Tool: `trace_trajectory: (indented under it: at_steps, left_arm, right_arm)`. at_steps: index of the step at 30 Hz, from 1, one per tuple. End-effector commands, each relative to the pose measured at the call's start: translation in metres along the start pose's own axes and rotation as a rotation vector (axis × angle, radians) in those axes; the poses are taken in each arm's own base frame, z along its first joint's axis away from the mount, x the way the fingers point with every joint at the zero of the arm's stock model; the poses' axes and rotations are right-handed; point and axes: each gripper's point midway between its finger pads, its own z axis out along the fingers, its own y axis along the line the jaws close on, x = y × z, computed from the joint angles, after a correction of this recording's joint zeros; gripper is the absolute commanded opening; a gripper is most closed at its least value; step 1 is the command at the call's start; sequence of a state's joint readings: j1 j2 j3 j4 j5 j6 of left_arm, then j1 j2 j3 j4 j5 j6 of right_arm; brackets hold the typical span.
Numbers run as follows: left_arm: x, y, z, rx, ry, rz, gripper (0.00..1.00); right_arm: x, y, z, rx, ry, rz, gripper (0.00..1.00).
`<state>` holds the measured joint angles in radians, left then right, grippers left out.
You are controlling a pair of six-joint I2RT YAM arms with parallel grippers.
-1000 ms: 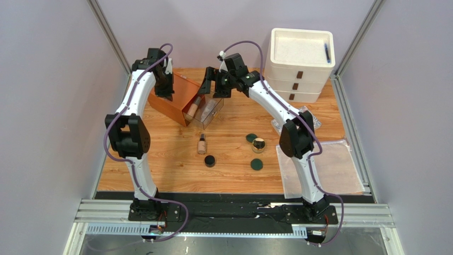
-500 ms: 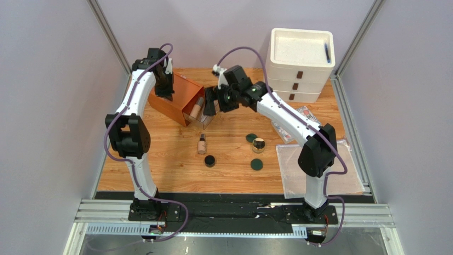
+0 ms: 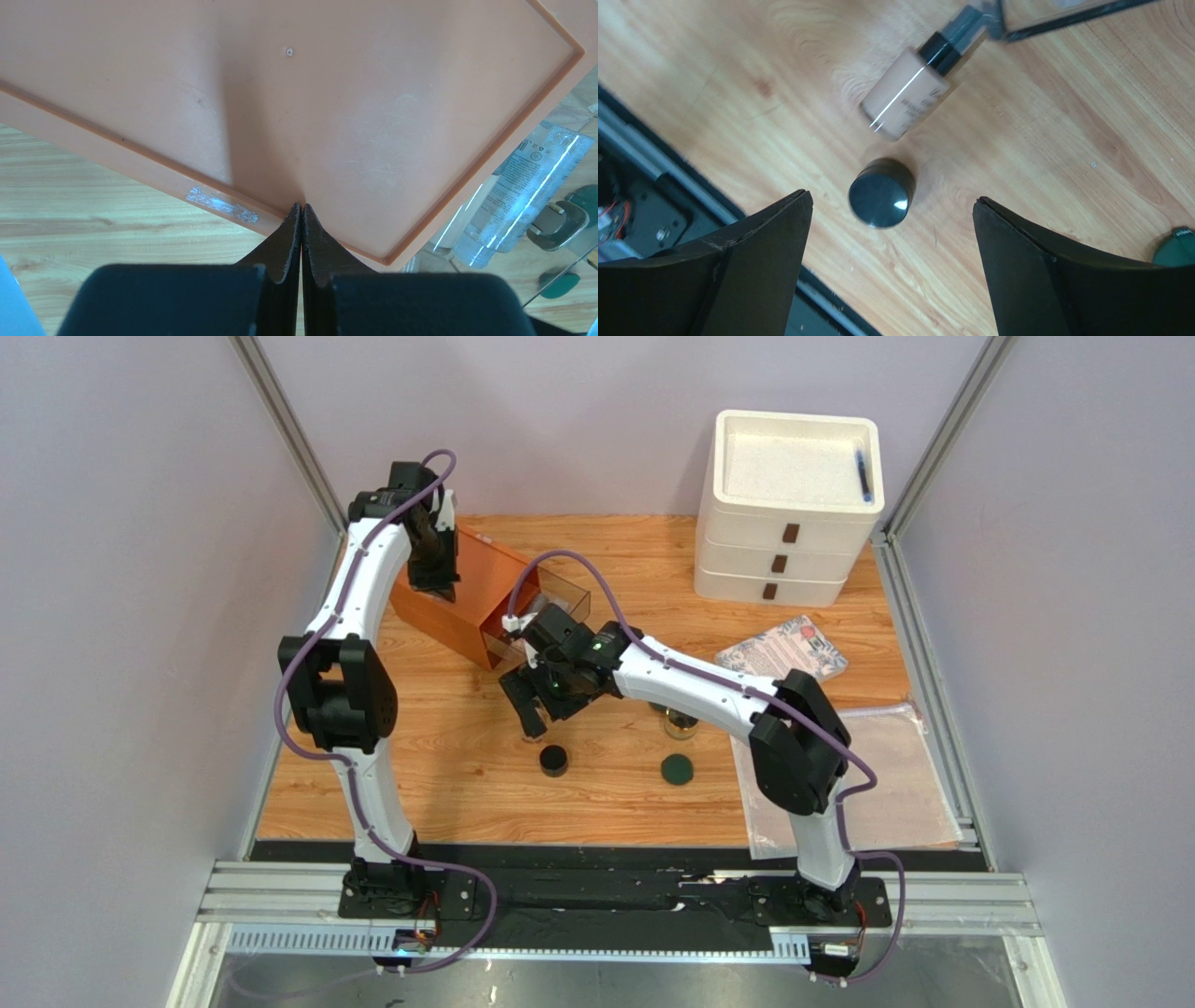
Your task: Organize the makeup
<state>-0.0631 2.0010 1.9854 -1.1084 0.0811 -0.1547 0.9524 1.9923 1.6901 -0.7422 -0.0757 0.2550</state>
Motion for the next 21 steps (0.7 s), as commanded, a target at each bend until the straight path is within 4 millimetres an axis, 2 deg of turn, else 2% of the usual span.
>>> trace_trajectory:
  at_steps: [1, 9, 13, 16, 17, 18, 21]
  left_arm:
    - [0.012, 0.002, 0.001, 0.000, 0.060, -0.007, 0.00]
    - [0.019, 0.004, 0.005, -0.005, 0.076, -0.002, 0.00]
    - [0.022, 0.005, 0.007, -0.007, 0.082, -0.005, 0.00]
    - [0.023, 0.004, 0.007, -0.006, 0.084, -0.007, 0.00]
    - [0.023, 0.005, 0.008, -0.007, 0.085, -0.009, 0.00]
    - [0.023, 0.004, 0.008, -0.006, 0.084, -0.007, 0.00]
    - [0.021, 0.004, 0.007, -0.005, 0.079, -0.007, 0.00]
  right_arm:
    - [-0.022, -0.008, 0.023, 0.086, -0.084, 0.067, 0.89]
    - [-0.037, 0.007, 0.051, 0.124, -0.146, 0.118, 0.87]
    - [-0.035, 0.007, 0.065, 0.147, -0.135, 0.123, 0.85]
    - [-0.030, 0.004, 0.073, 0.168, -0.113, 0.117, 0.83]
    - [-0.027, 0.005, 0.076, 0.171, -0.101, 0.117, 0.78]
    - [-0.021, 0.001, 0.082, 0.181, -0.079, 0.118, 0.78]
    - [-0.008, -0.003, 0.082, 0.210, -0.024, 0.124, 0.78]
